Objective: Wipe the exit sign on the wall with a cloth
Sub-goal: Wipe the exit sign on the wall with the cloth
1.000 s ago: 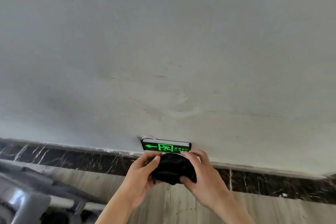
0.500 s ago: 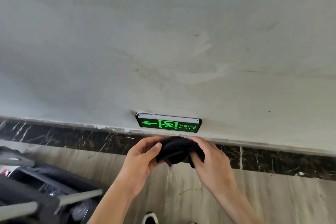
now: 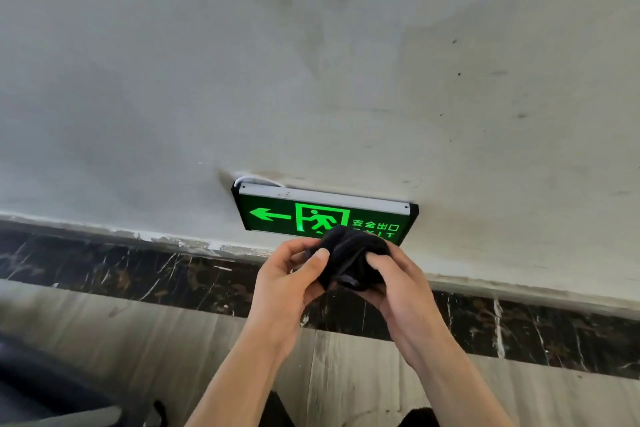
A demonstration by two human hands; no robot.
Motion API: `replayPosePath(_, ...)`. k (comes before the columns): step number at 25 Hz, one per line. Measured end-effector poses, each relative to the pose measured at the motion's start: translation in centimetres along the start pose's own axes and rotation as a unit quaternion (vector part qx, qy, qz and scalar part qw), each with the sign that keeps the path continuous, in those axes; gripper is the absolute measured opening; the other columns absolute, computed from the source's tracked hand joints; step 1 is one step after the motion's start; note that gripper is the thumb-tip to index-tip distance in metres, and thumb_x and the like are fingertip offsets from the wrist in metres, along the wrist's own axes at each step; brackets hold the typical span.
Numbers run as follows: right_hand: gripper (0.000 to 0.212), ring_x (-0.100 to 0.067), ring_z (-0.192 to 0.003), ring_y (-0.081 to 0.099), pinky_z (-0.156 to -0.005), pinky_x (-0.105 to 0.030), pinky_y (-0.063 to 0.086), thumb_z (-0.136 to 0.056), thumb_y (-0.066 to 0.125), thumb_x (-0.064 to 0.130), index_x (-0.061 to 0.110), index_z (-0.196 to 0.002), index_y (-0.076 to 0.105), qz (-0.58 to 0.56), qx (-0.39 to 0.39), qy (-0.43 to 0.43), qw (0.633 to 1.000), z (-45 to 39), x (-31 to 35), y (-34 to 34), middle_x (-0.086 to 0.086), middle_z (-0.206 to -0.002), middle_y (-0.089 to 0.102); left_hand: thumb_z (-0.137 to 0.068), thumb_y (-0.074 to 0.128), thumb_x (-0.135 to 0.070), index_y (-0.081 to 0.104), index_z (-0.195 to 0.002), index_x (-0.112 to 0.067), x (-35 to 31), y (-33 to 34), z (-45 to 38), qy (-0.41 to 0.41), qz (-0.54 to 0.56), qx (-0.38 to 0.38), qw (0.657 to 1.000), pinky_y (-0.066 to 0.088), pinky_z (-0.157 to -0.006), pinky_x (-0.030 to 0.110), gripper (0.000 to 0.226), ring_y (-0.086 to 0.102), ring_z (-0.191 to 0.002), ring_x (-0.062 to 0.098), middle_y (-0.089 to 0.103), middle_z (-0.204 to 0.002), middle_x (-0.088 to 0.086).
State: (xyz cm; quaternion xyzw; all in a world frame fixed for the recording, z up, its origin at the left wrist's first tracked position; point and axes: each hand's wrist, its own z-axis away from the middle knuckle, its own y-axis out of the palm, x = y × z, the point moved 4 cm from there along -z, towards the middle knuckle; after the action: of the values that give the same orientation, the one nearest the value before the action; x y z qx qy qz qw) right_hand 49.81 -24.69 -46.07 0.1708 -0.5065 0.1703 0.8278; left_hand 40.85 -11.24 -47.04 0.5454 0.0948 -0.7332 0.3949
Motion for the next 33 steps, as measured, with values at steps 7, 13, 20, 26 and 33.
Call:
replayPosePath(7, 0.03, -0.015, -0.096, 0.065, -0.083, -0.036, 0.056, -0.076, 0.074, 0.039, 0.031, -0.103, 0.064, 0.038, -0.048, -0.052, 0.997, -1.5, -1.9, -0.8, 0.002, -0.101, 0.071, -0.084, 0.061, -0.038, 0.08, -0.1, -0.021, 1.8, 0.4, -1.0, 0.02, -0.112, 0.075, 0.991, 0.063, -0.082, 0.033, 0.03, 0.077, -0.094, 0.022, 0.08, -0.1, 0.007)
replayPosePath(13, 0.039, -0.018, -0.097, 0.064, -0.079, -0.034, 0.054, -0.072, 0.08, 0.025, 0.029, -0.105, 0.058, -0.017, -0.092, -0.061, 0.994, -1.6, -1.0, -0.9, 0.0, -0.104, 0.067, -0.095, 0.044, -0.048, 0.064, -0.111, -0.039, -5.6, -1.3, -1.8, 0.248, -0.409, -0.054, 0.877, 0.053, -0.09, 0.026, 0.028, 0.064, -0.107, 0.005, 0.065, -0.12, -0.015)
replayPosePath(20, 0.051, -0.033, -0.08, 0.073, -0.057, -0.045, 0.058, -0.062, 0.072, 0.012, 0.007, -0.112, 0.063, -0.337, 0.008, 0.064, 0.939, -1.8, -0.3, 0.9, -0.02, -0.094, 0.074, -0.096, 0.051, -0.027, 0.051, -0.142, -0.008, -19.5, 2.0, -5.2, 0.656, -0.571, -0.175, 0.462, 0.018, -0.119, 0.055, 0.05, 0.03, -0.143, 0.041, 0.044, -0.153, 0.022)
replayPosePath(26, 0.06, -0.036, -0.075, 0.073, -0.054, -0.043, 0.058, -0.054, 0.07, -0.004, 0.002, -0.112, 0.06, -0.389, 0.045, 0.036, 0.919, -3.6, 0.8, 2.2, -0.025, -0.09, 0.073, -0.097, 0.05, -0.035, 0.032, -0.153, -0.01, -21.5, 5.2, -10.8, 0.733, -0.612, -0.14, 0.263, 0.008, -0.122, 0.053, 0.064, 0.026, -0.144, 0.036, 0.039, -0.158, 0.011)
replayPosePath(33, 0.058, -0.03, -0.096, 0.069, -0.071, -0.037, 0.058, -0.057, 0.072, -0.003, 0.008, -0.113, 0.062, -0.236, 0.044, -0.035, 0.97, -6.3, -0.1, 3.7, -0.016, -0.103, 0.072, -0.101, 0.031, -0.042, 0.026, -0.159, -0.01, -20.8, 4.8, -13.6, 0.785, -0.571, -0.171, 0.168, 0.007, -0.123, 0.053, 0.066, 0.025, -0.147, 0.031, 0.034, -0.157, 0.006)
